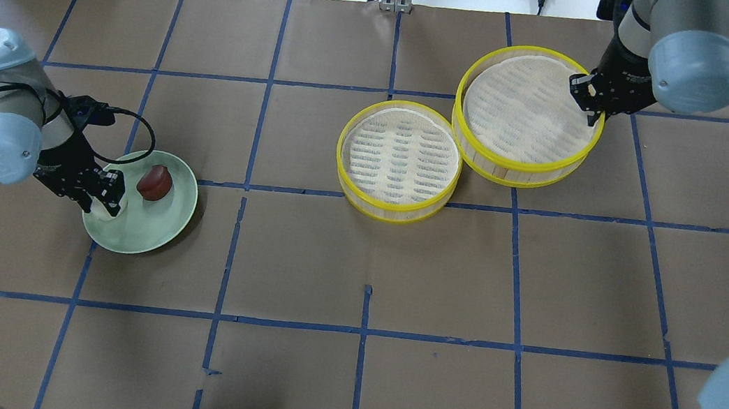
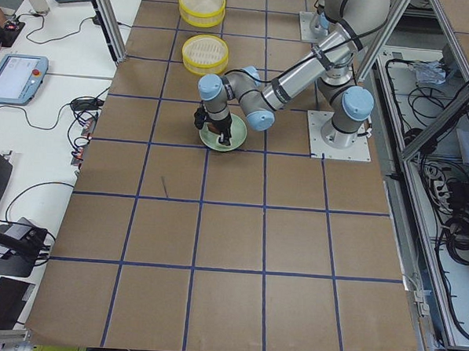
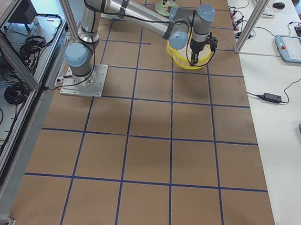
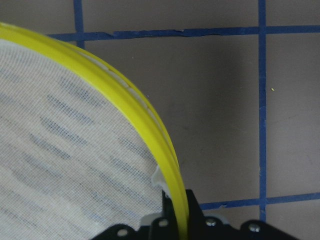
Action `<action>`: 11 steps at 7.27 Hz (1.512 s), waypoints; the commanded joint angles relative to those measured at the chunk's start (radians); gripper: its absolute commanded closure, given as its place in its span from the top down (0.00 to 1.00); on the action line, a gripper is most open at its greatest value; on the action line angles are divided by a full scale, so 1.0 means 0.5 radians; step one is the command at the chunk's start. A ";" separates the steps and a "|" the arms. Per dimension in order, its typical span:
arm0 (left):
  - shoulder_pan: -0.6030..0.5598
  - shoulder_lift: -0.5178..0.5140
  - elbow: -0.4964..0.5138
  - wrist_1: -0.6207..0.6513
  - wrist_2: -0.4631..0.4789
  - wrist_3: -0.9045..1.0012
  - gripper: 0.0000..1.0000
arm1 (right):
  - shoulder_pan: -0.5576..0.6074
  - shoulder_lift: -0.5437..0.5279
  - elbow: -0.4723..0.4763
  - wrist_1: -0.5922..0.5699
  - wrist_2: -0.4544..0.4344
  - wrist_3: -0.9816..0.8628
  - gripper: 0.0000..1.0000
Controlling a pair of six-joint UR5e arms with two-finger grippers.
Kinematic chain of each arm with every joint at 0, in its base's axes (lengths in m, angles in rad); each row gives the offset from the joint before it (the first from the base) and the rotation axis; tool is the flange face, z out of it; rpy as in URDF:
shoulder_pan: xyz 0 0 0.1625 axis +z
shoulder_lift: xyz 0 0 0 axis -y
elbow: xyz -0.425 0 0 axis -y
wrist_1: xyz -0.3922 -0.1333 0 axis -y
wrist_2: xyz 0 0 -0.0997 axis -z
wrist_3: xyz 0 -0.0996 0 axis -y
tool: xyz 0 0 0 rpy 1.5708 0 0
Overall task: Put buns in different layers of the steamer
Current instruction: 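Set top tier beside lower tier while left gripper grasps the white bun, then carry the white bun with the left gripper into the lower steamer tier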
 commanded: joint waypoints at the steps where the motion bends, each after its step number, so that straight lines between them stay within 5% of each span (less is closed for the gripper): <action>1: -0.020 0.014 0.008 0.079 -0.008 0.000 0.07 | -0.086 0.001 0.008 -0.009 -0.012 -0.035 0.06; 5: -0.451 0.394 0.271 -0.013 -0.038 -0.342 0.07 | -0.096 0.001 0.014 -0.006 -0.015 -0.045 0.06; 6: -0.642 0.385 0.324 -0.013 -0.196 -0.605 0.07 | -0.096 -0.002 0.014 -0.006 -0.018 -0.045 0.06; 8: -0.985 0.330 0.336 0.057 -0.244 -1.225 0.07 | -0.105 -0.005 0.011 -0.003 -0.018 -0.045 0.06; 11: -1.369 -0.144 0.535 0.688 -0.419 -1.986 0.07 | -0.111 -0.005 0.014 0.007 -0.012 -0.045 0.06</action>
